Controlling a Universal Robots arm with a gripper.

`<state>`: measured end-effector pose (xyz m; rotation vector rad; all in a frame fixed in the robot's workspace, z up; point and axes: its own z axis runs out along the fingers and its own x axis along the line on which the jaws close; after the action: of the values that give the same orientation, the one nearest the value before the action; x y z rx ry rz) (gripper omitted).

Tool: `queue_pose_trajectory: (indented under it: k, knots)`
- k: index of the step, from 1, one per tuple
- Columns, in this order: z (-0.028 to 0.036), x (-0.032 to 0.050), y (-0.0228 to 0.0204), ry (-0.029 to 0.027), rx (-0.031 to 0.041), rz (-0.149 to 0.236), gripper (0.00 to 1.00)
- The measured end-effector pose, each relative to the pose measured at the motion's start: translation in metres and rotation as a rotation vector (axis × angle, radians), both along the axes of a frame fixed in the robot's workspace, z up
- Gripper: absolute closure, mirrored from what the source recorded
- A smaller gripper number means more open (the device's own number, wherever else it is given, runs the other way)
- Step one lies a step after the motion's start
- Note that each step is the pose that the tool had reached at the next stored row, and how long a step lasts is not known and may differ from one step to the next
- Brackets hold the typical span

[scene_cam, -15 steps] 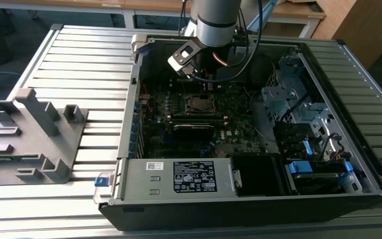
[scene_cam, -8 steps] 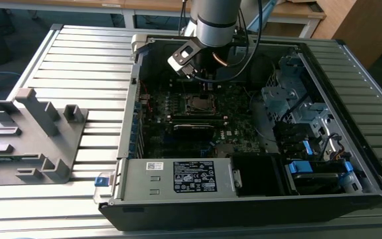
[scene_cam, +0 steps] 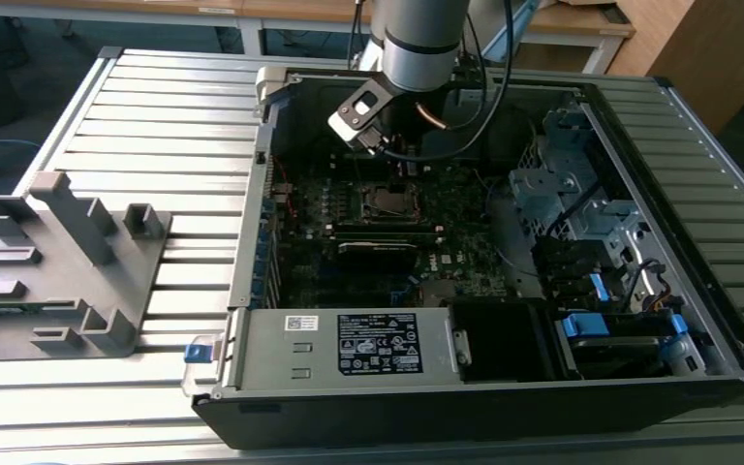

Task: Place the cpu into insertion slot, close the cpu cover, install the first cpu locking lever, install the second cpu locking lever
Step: 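Close the cpu cover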

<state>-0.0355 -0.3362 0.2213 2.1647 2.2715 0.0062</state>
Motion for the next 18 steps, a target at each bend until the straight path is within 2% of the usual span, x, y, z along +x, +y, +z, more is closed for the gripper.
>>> queue_pose_trajectory:
  k: [11, 18]
  knots:
    - [0.0, 0.0, 0.0, 0.0, 0.0, 0.002, 0.89]
    - [0.0, 0.0, 0.0, 0.0, 0.0, 0.025, 0.89]
